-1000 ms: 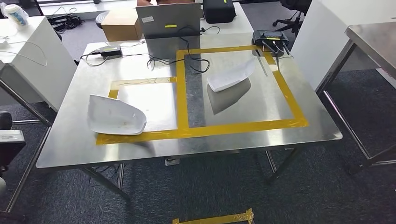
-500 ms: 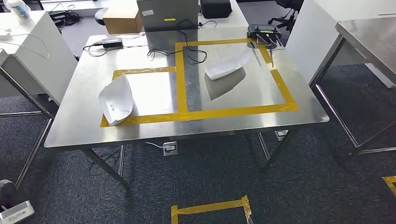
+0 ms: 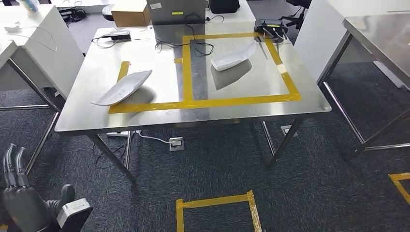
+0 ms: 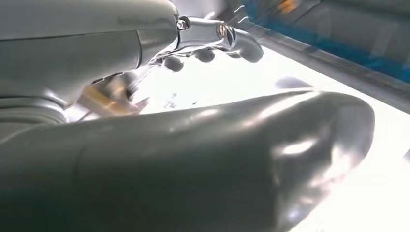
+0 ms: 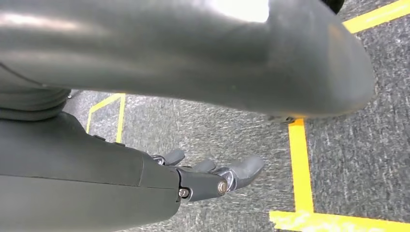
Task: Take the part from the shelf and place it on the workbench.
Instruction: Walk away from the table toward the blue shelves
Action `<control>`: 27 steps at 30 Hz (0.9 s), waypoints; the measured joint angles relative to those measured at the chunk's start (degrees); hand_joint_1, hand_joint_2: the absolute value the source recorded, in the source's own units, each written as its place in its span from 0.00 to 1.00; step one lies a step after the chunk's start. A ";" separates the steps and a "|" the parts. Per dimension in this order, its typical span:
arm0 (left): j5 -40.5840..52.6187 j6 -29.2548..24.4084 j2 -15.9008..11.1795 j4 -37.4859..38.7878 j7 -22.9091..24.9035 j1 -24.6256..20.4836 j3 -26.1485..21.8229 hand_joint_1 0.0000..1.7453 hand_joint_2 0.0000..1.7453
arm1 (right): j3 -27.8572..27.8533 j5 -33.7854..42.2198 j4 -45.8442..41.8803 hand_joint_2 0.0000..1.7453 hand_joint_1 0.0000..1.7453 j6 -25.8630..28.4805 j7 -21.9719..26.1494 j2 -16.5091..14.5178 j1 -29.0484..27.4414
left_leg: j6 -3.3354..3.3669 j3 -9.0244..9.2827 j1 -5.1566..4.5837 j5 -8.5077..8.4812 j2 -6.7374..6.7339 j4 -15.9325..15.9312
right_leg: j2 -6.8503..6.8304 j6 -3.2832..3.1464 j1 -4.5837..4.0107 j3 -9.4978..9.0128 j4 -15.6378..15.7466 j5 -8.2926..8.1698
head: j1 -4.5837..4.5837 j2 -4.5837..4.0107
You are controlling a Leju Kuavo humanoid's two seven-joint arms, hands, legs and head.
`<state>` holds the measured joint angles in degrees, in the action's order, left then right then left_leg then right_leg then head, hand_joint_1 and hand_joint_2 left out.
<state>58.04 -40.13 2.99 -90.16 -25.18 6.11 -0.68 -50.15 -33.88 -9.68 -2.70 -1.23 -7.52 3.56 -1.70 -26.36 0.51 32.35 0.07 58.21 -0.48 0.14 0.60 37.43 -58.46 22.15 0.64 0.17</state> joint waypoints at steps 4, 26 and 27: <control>0.38 -0.04 2.90 10.04 2.11 -1.70 -2.85 0.00 0.00 | -0.90 0.43 0.00 0.00 0.00 -0.22 -0.37 0.04 -0.27 | 2.51 -2.12 -0.21 -2.25 -0.29 -0.51 | 0.19 1.53 0.43 1.07 -1.49 1.81 | 0.15 0.00; -12.27 24.55 -3.41 75.72 46.09 -7.94 -33.22 0.00 0.00 | -2.28 0.22 0.02 0.00 0.00 0.62 -0.86 0.11 -0.09 | -1.49 -10.29 0.82 -0.25 -0.30 15.33 | -0.71 -1.36 0.28 -2.31 0.71 2.59 | 0.08 0.00; -11.73 25.46 -3.17 76.13 46.13 -7.98 -33.43 0.00 0.00 | -2.40 0.04 0.02 0.00 0.00 0.84 -1.48 0.17 -0.05 | -1.81 -7.29 1.13 -1.27 -0.28 11.84 | -0.74 -0.95 0.47 -1.48 0.26 2.10 | 0.08 0.00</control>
<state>46.31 -14.68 -0.17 -14.03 20.95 -1.87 -34.11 -52.56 -33.84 -9.66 -1.86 -2.71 -7.34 3.51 -3.51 -33.65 1.65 31.08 -0.21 70.06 -1.22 -0.80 1.07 35.95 -58.19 24.24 0.73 0.17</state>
